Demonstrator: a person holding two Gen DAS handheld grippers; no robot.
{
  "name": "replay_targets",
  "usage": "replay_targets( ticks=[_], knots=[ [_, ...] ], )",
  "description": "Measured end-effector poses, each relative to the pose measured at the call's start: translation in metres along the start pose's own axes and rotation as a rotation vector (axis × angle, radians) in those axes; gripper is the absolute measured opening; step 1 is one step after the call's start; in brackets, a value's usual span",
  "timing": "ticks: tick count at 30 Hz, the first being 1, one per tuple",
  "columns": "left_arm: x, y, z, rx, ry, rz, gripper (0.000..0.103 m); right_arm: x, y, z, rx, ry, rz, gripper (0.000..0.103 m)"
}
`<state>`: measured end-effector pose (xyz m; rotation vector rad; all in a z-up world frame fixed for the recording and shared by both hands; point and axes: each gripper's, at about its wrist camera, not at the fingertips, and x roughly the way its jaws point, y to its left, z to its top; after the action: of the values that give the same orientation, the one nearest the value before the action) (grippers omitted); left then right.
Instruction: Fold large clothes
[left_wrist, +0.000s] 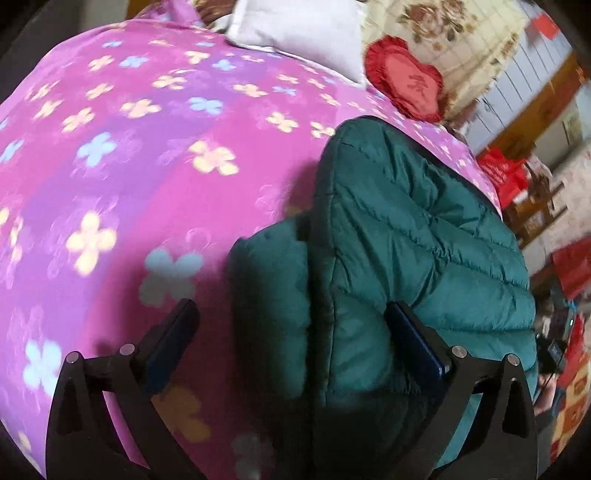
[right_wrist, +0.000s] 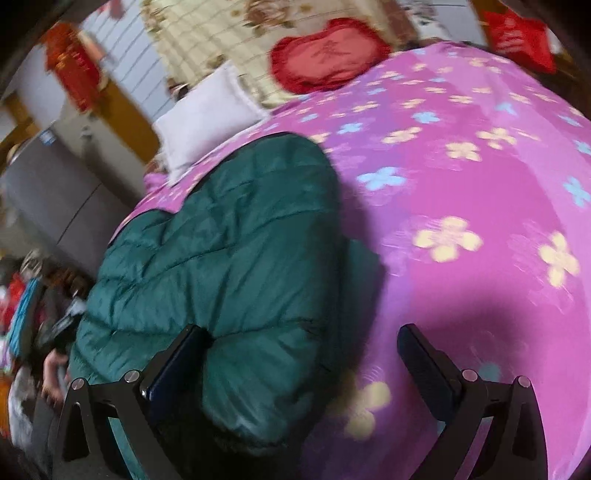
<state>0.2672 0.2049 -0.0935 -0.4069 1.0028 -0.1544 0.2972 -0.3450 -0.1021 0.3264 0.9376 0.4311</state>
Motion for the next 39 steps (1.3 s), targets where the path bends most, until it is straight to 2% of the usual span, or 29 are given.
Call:
replay_targets(
  ticks=[4, 5, 6, 8, 9, 11, 17, 19, 22, 25, 29, 34, 39],
  knots=[
    [0.001, -0.005, 0.002, 0.018, -0.002, -0.01, 0.102, 0.008, -0.001, 0.004, -0.04, -0.006, 0.086, 0.103],
    [0.001, -0.006, 0.003, 0.022, -0.001, -0.022, 0.096, 0.01, -0.001, 0.006, -0.041, 0.002, 0.118, 0.103],
    [0.0, -0.008, 0.002, 0.026, -0.001, -0.054, 0.083, 0.013, 0.0, 0.007, -0.044, 0.011, 0.149, 0.103],
    [-0.003, -0.014, 0.002, 0.048, -0.017, -0.068, 0.069, 0.017, 0.002, 0.008, -0.054, 0.026, 0.19, 0.103],
    [-0.004, -0.019, 0.001, 0.072, -0.027, -0.058, 0.063, 0.019, 0.003, 0.008, -0.055, 0.03, 0.202, 0.103],
    [-0.004, -0.024, 0.0, 0.093, -0.04, -0.032, 0.059, 0.022, 0.006, 0.009, -0.053, 0.034, 0.215, 0.103],
    [-0.009, -0.033, -0.004, 0.115, -0.084, 0.036, 0.04, 0.025, 0.02, 0.006, -0.083, 0.033, 0.179, 0.079],
    [-0.01, -0.038, -0.006, 0.129, -0.101, 0.068, 0.037, 0.022, 0.028, 0.006, -0.104, 0.018, 0.155, 0.063],
    [-0.014, -0.039, -0.007, 0.129, -0.127, 0.091, 0.032, 0.004, 0.047, 0.006, -0.174, -0.054, 0.089, 0.043],
    [-0.023, -0.042, -0.01, 0.126, -0.164, 0.108, 0.028, -0.01, 0.068, 0.002, -0.246, -0.12, 0.012, 0.036],
    [-0.038, -0.047, -0.015, 0.104, -0.211, 0.111, 0.025, -0.026, 0.085, 0.001, -0.271, -0.185, -0.049, 0.032],
    [-0.062, -0.06, -0.017, 0.109, -0.243, 0.073, 0.024, -0.064, 0.102, -0.001, -0.275, -0.257, -0.083, 0.029],
    [-0.08, -0.074, -0.032, 0.122, -0.225, 0.018, 0.024, -0.109, 0.112, -0.019, -0.287, -0.31, -0.098, 0.029]
  ],
)
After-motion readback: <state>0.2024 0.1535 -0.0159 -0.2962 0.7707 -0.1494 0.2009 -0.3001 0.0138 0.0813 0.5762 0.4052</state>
